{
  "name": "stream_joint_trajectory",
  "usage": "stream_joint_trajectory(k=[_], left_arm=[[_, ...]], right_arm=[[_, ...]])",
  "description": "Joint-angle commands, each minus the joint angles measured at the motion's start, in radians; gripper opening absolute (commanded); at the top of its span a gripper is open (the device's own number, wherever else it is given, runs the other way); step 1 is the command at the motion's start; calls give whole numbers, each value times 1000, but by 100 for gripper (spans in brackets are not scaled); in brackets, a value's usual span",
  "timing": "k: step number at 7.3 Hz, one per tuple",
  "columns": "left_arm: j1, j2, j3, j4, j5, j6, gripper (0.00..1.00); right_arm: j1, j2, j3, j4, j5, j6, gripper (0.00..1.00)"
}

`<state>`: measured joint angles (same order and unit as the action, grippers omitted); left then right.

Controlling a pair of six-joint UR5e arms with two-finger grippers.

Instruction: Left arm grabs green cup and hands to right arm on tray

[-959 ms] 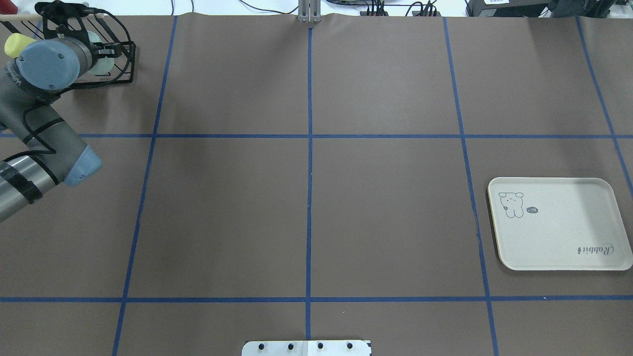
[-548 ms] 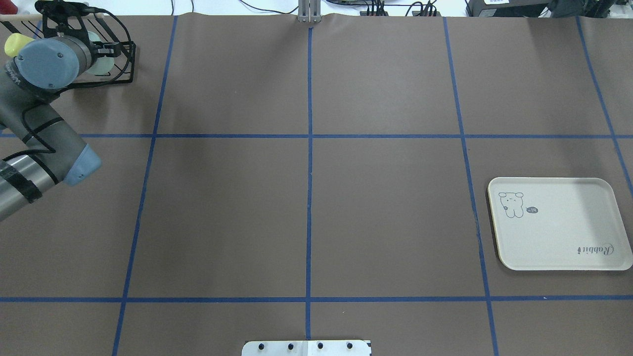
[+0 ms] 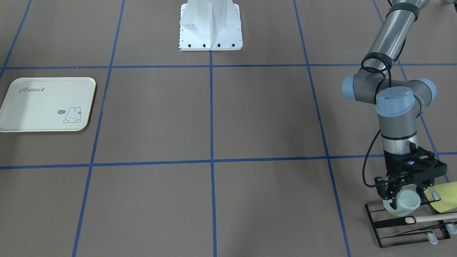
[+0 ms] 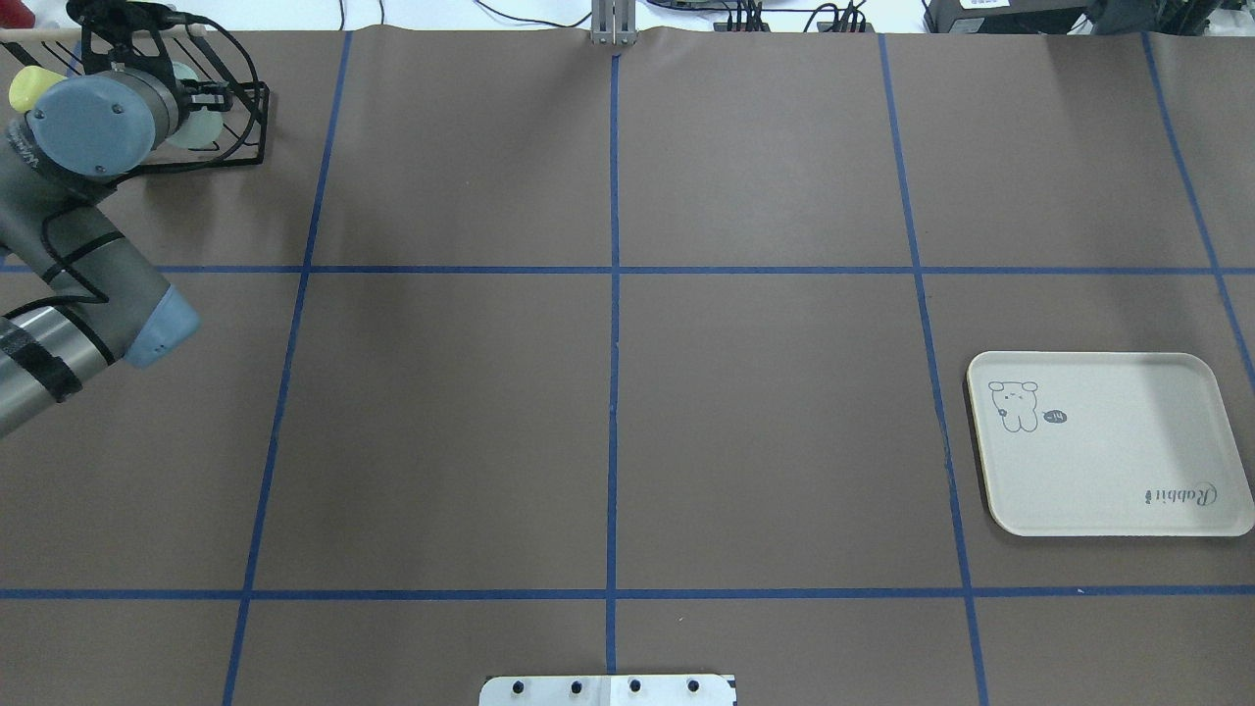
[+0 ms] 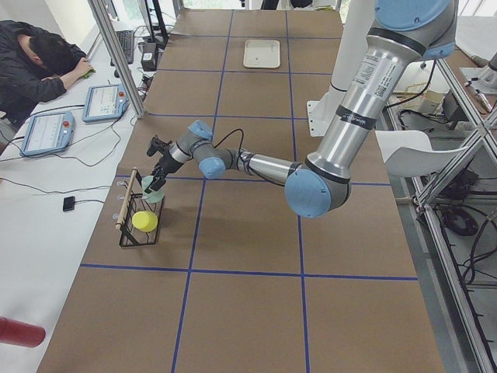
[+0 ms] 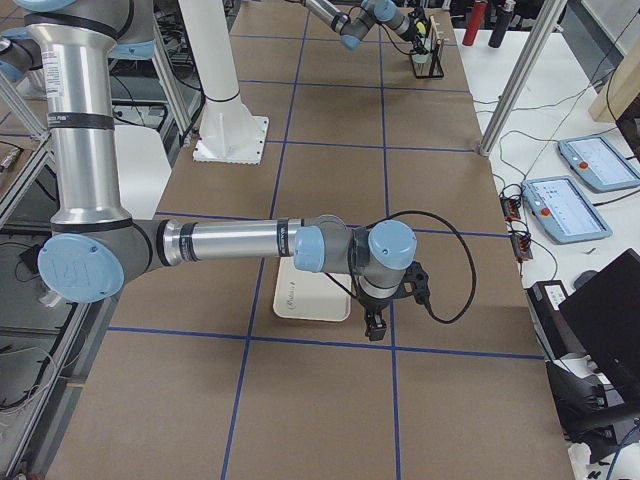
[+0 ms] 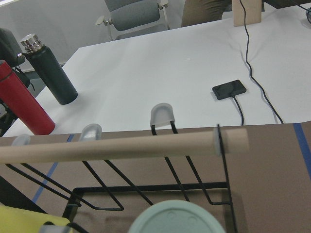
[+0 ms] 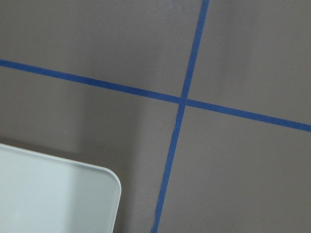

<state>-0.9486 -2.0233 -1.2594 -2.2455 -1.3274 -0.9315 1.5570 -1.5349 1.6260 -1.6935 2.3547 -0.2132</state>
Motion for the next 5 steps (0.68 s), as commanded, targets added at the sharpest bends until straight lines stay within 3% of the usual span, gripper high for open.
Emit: stream_joint_trajectory(k=[1,3,5], left_arm=[[-4,0,-3,-2,7,-1,62],[-16,0,-9,-2,13,0,46],[-22,0,-26,-2,11,0,42]], right_arm=[[0,-2,2,0,2,0,99],[0,-4,0,0,2,0,99],[0,-5,0,0,2,0,99]])
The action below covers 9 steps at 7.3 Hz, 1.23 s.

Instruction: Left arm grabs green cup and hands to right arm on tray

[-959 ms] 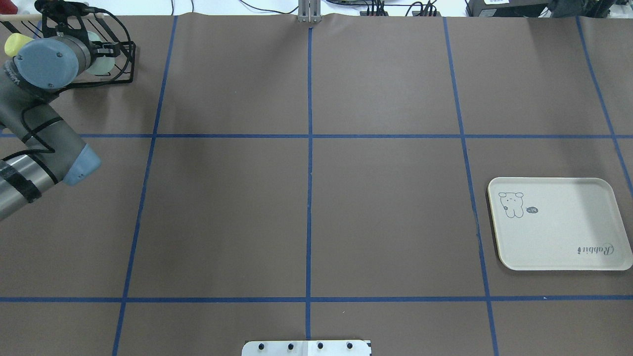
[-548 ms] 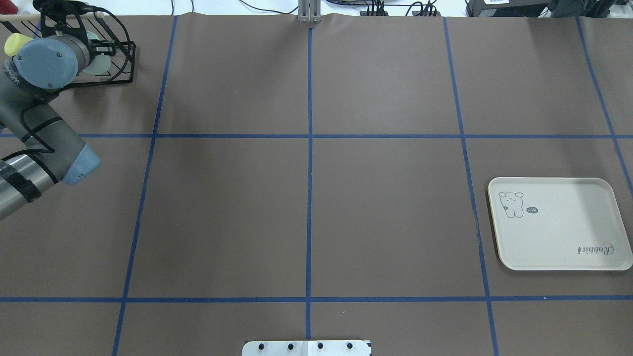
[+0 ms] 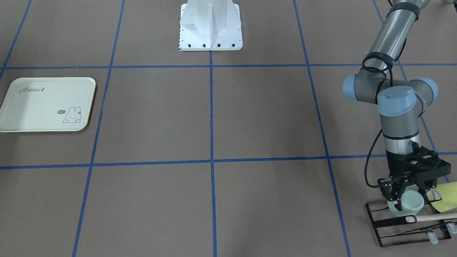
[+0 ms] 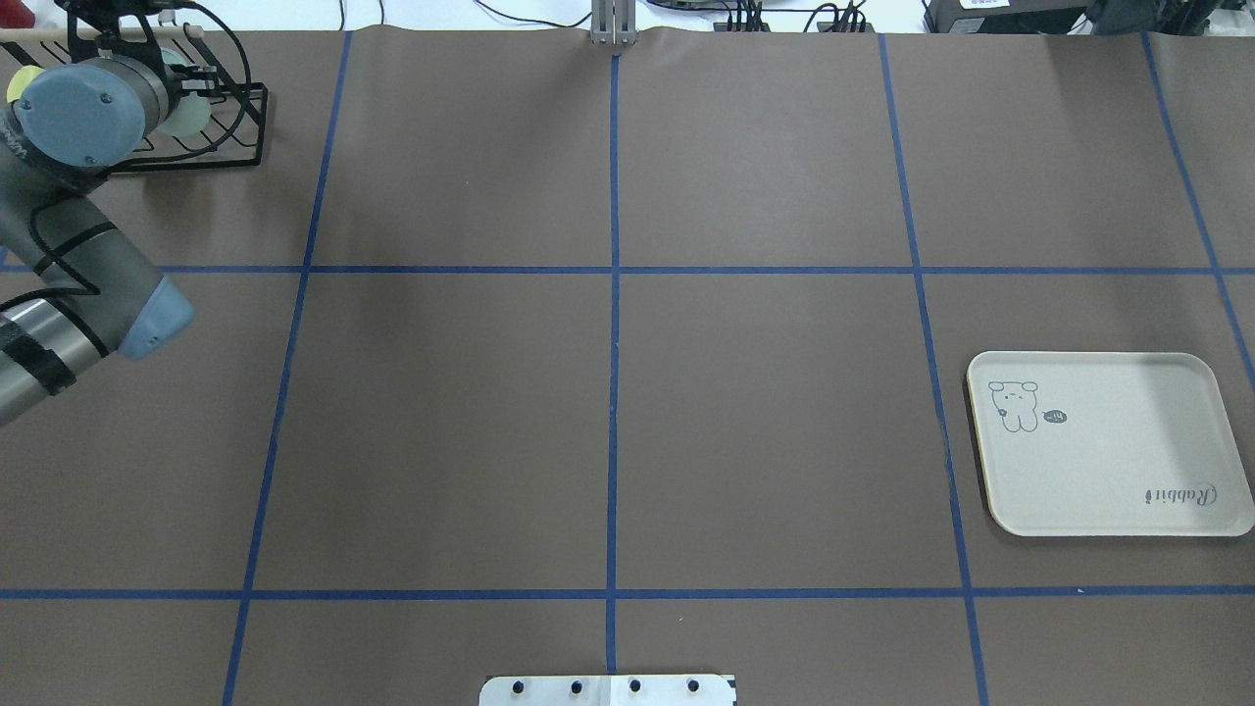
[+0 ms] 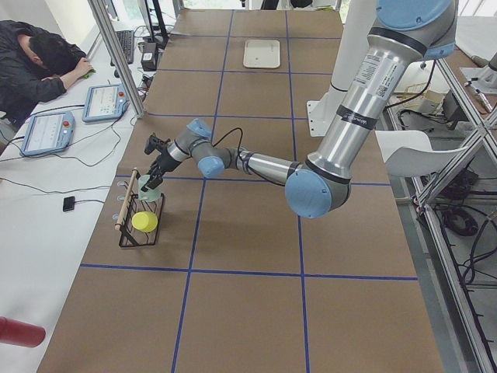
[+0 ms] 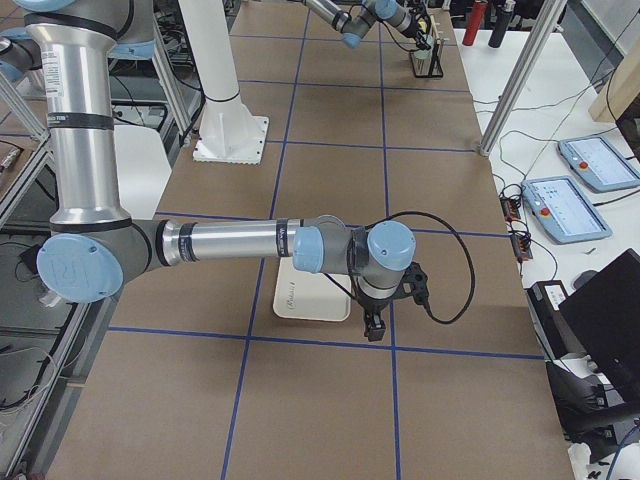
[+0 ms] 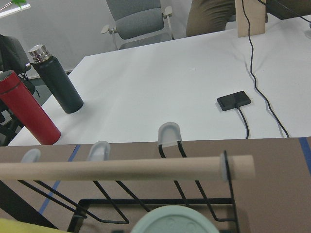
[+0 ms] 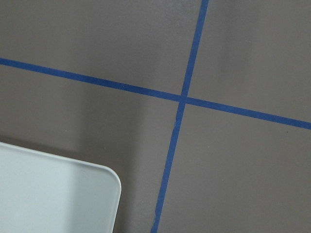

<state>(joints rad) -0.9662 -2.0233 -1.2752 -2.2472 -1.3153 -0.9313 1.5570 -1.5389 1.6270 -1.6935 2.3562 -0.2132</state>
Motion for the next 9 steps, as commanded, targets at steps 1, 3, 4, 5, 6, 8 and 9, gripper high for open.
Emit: stream_joint_trajectory(k=[1,3,4,5,6,8,9], left_arm=[[-5,0,-16,0,-1,0,41],[-5,0,-21,-2,-10,-1,39],[-6,5,-39,0,-13,0,38],[-8,11,-53,0,-15,0,38],[-17,12,-73,1,-48,0,36],[-40,21,-96,1,-102,0,35],[-52,31,-110,3,-126,5,34]], right_arm=[[0,-1,-2,0,0,0,99],[0,-1,-1,0,0,0,99],[0,-1,-1,0,0,0,99],[0,-1,-1,0,0,0,99],[0,-1,-1,0,0,0,99],[0,-3,2,0,0,0,99],[0,-3,2,0,0,0,99]])
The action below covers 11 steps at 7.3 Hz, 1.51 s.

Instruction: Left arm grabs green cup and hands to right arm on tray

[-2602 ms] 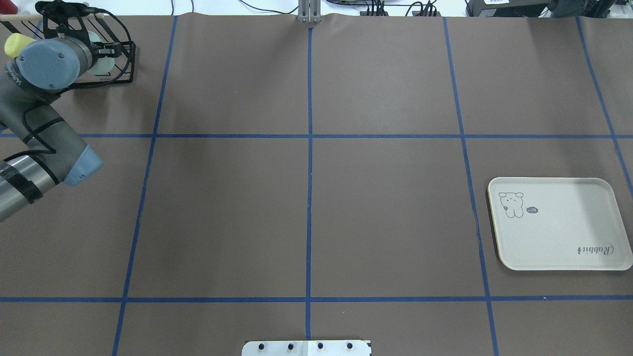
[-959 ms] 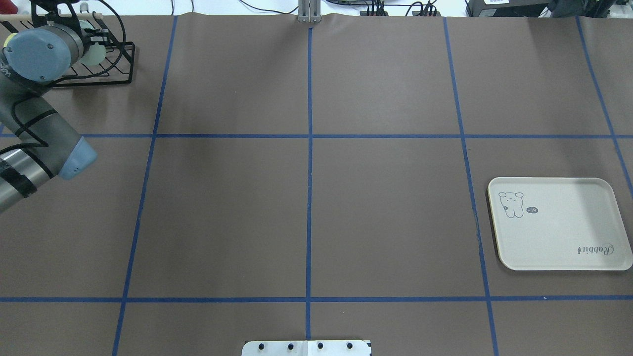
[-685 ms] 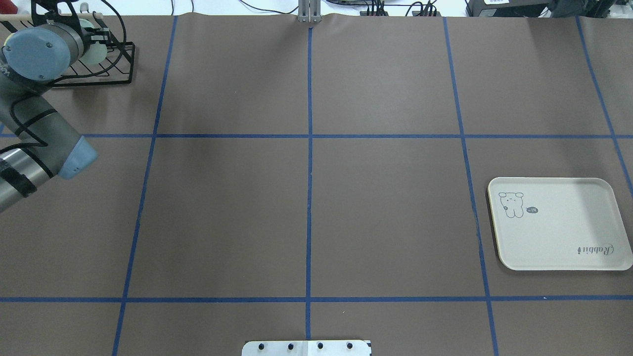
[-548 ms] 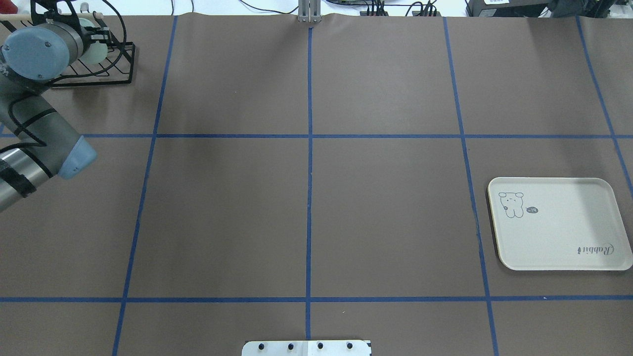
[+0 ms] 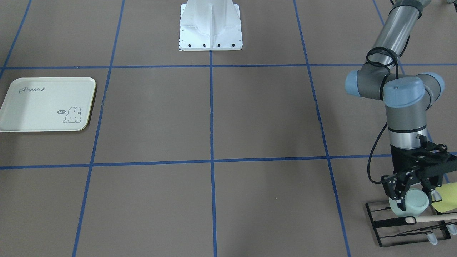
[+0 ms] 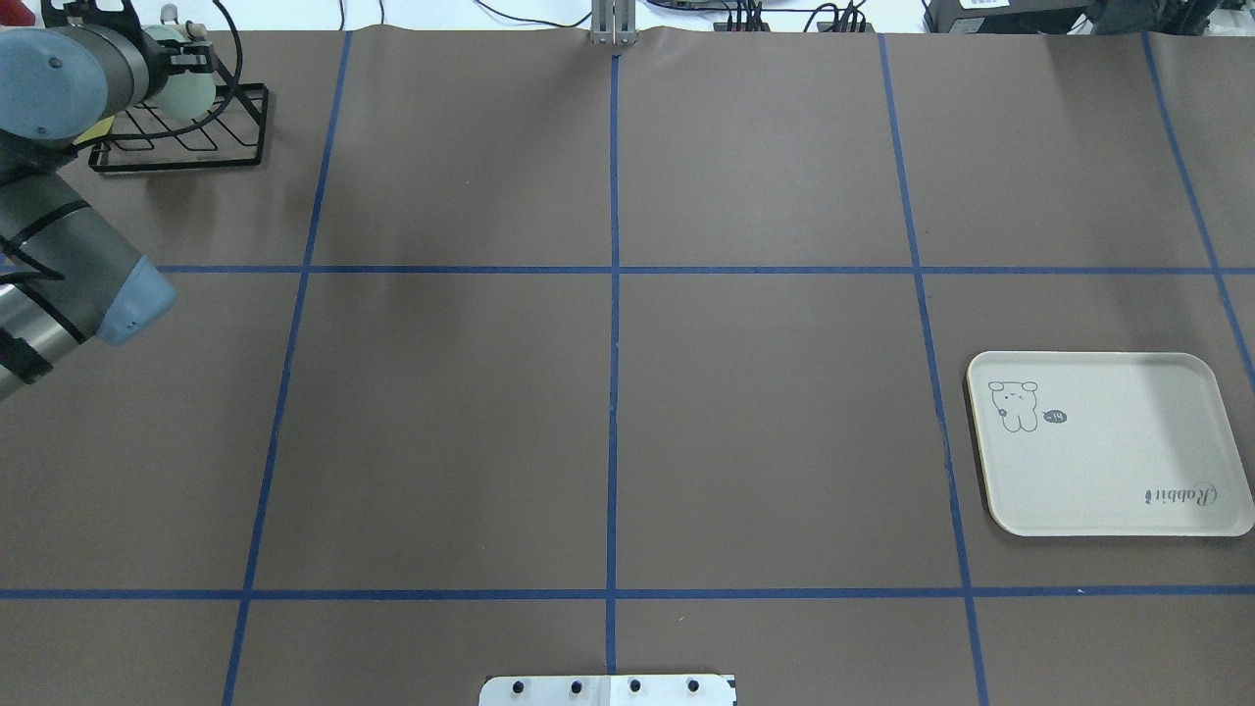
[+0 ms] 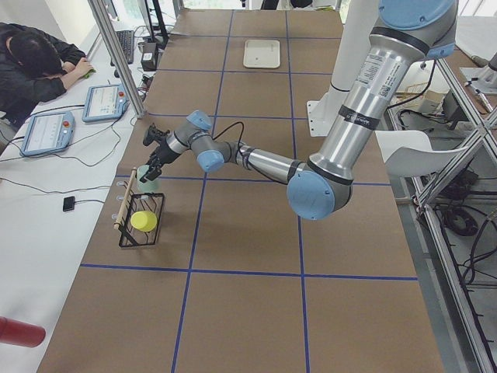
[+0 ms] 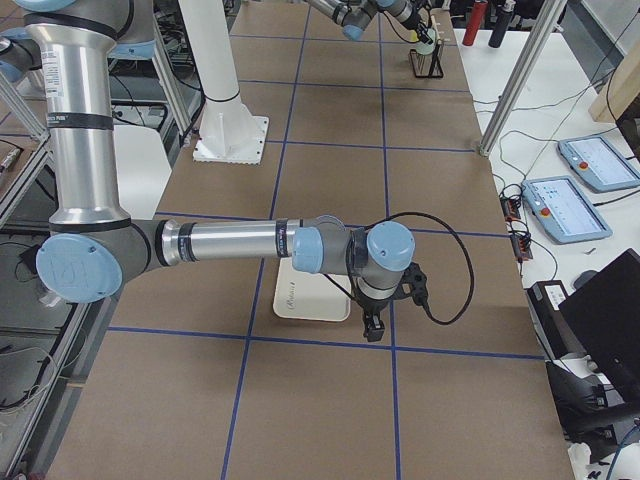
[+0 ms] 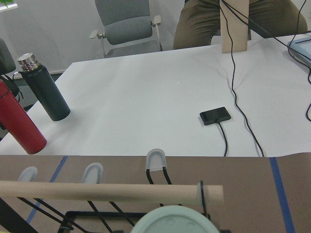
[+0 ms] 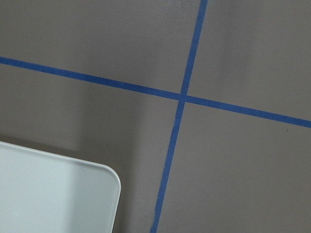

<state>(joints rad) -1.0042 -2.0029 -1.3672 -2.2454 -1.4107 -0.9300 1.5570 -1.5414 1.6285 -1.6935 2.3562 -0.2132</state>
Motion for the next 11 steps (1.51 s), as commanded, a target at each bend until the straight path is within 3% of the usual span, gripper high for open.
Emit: stream_joint_trajectory(k=[1,8,11], left_arm=[[-39,22,-38,1,-48,67,34],[-161,58,-174,32,-250,82,34],[-159,43,-288,171,-251,54,34]], right_arm=[[0,0,1,0,0,0,99],[0,1,5,0,3,2,99],[-6,47,13,-2,11,15,99]])
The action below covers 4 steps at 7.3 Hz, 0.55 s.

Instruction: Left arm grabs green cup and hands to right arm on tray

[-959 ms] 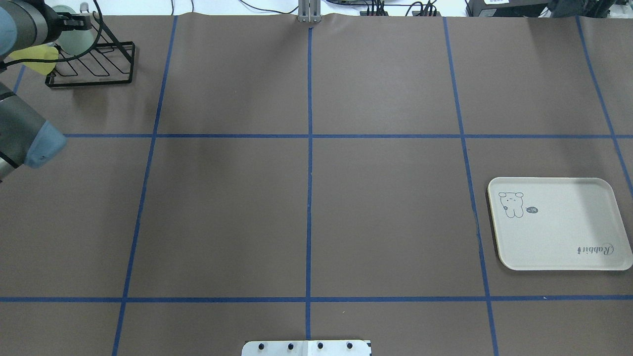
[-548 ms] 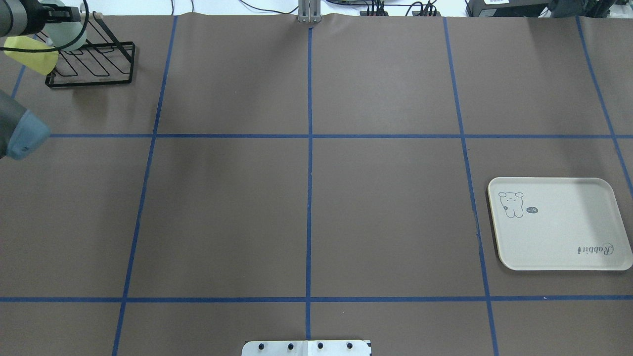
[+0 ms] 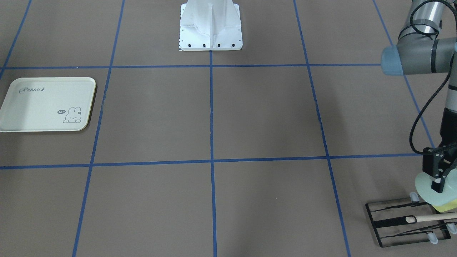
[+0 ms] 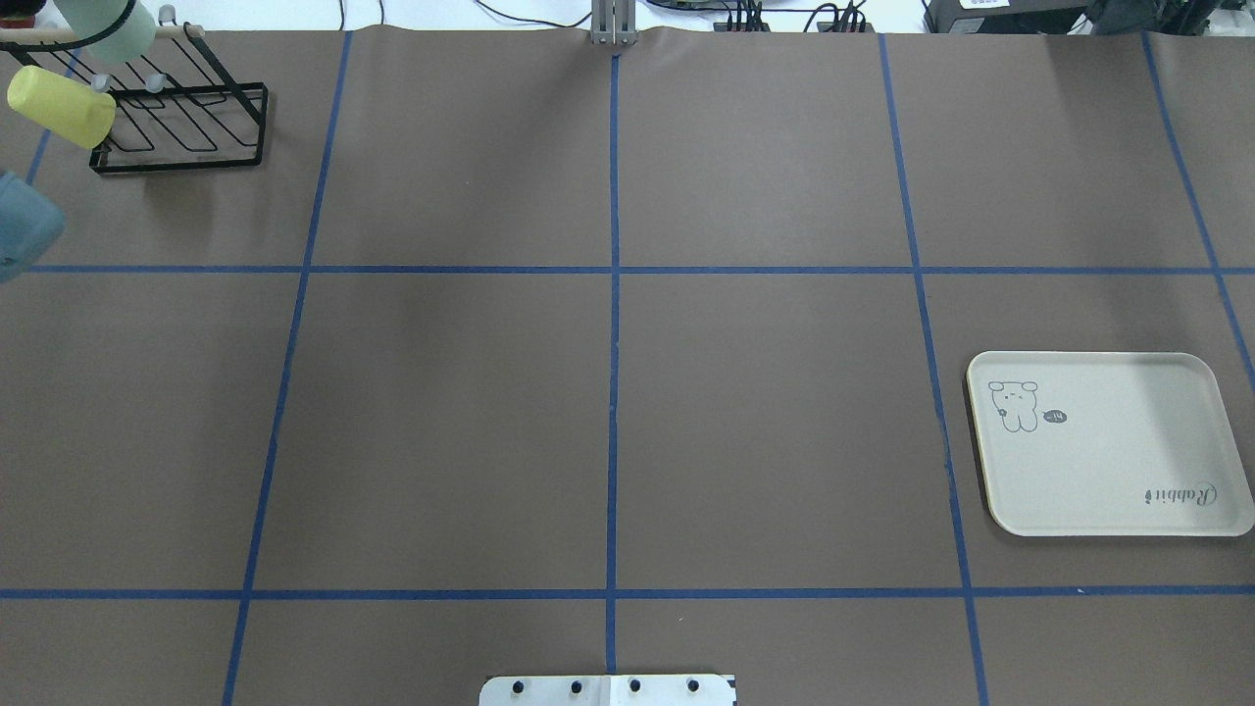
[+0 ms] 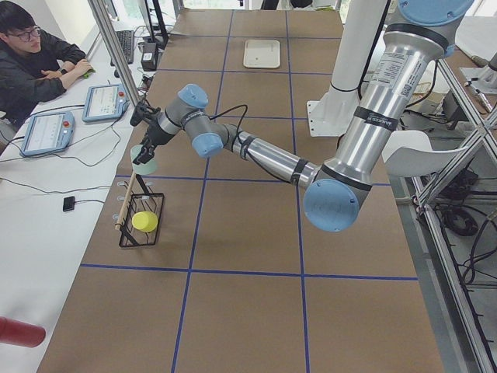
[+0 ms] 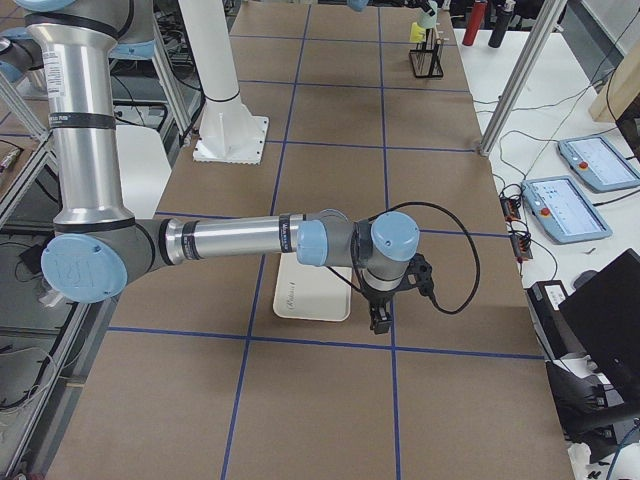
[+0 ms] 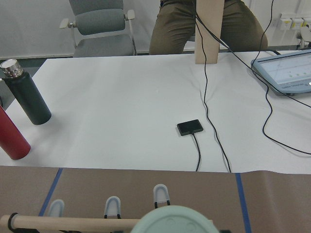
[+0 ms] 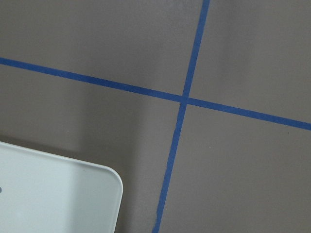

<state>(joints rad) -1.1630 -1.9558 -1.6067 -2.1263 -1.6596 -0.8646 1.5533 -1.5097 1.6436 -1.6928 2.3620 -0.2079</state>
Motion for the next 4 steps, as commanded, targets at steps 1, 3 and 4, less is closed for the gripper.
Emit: stream_joint_trajectory(k=[1,3,4], left_arm=[[5,-21,-61,83,-3,-96,34],[14,-35,-68,89,-5,-253,34],[57,-37,-91,88,-8,-358,34]], right_arm=[[-15,40,8,1,11,97,99],[-77,135,24,2,11,270,99],[-105,166,31,1,13,342,99]])
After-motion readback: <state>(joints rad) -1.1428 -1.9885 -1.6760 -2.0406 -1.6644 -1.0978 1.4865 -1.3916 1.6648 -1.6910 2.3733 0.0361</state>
